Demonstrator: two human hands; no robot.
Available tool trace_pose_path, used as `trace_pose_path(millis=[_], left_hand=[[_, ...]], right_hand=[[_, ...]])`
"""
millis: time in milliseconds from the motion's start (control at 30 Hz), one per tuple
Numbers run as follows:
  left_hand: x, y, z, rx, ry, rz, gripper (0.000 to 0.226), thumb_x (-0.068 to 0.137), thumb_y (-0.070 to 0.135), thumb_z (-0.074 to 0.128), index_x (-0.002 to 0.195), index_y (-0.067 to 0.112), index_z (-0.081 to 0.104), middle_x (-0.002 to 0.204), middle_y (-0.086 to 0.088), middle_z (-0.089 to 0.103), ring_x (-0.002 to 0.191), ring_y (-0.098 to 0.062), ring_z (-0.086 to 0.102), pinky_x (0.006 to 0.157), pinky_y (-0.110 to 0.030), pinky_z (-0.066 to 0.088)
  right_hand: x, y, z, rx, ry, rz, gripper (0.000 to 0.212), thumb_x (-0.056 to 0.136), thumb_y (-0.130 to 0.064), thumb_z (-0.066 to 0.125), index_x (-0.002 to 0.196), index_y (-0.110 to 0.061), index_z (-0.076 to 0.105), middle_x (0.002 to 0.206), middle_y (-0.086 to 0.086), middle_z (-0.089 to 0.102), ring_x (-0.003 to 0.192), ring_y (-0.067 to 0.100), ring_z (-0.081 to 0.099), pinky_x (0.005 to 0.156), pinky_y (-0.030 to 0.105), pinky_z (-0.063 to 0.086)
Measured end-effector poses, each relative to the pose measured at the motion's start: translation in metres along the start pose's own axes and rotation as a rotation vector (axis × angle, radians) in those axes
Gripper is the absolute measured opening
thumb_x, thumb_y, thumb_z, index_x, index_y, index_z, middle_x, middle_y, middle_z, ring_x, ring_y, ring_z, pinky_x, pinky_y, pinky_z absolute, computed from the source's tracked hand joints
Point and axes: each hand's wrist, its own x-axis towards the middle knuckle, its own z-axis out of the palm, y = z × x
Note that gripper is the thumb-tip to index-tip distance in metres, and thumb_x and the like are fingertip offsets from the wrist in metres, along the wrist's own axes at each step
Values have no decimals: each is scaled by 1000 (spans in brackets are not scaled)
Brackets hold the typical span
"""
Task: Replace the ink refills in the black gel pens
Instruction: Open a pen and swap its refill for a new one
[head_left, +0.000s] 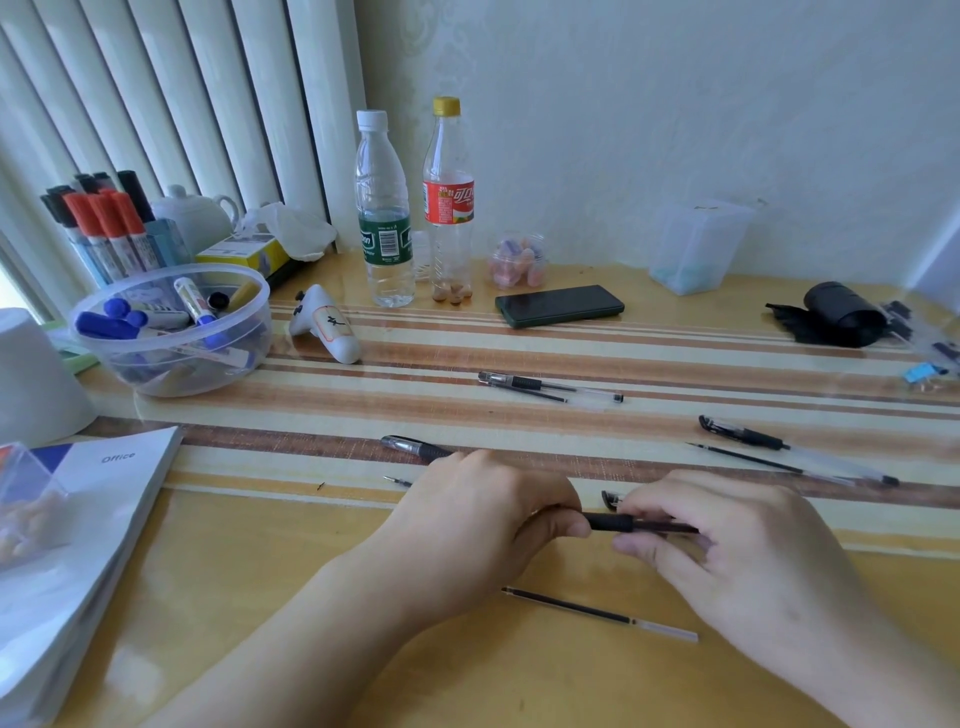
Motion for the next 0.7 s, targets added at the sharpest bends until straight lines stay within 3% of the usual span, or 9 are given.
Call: trace_pose_path(millis=[100,200,400,500,567,633,700], left_hand=[[0,-1,0,-22,16,1,25,93,51,49,92,31,65,76,5,68,67,-17,56,64,-32,47],[1,-1,2,7,71,65,26,93,46,51,85,29,68,70,5,66,60,-19,52,57,-33,46],[2,6,2,52,208,198,30,95,39,50,77,22,68,63,7,58,53,-15,38,41,-31,39],[3,8,1,-24,203,119,38,92,50,47,75,21,65,54,8,49,49,-13,41,44,-27,36],[3,7,-1,-127,197,27,40,89,59,48,76,23,60,51,10,40,50,-9,40,48,-20,29],[2,3,-4,-284,163,-28,27,93,49,45,86,25,55,56,13,42,56,-4,42,53,-15,28],[3,-3,-6,-386,109,-61,15,99,27,41,99,23,55,62,19,48,60,-1,45,56,-12,31]], right_hand=[[0,4,3,25,99,-59,13,78,-36,77,79,-23,75,67,-13,69,54,14,61,45,29,50],[-1,5,3,-7,125,-95,23,83,-41,66,77,-21,75,61,-9,67,52,17,62,44,30,48],[-3,5,-2,45,88,-58,32,85,-46,51,71,-25,71,49,-16,55,42,10,48,38,24,39],[-1,7,-1,91,47,-38,30,89,-47,47,74,-30,66,48,-22,43,43,4,43,39,22,32],[-1,9,-1,141,50,-20,28,88,-50,48,78,-31,66,52,-21,50,48,3,48,41,23,37],[-1,11,-2,231,55,2,26,87,-51,51,82,-32,68,64,-20,62,59,2,59,49,22,45],[-1,14,-3,284,38,19,23,87,-49,54,87,-32,69,75,-17,67,71,6,65,57,23,50]])
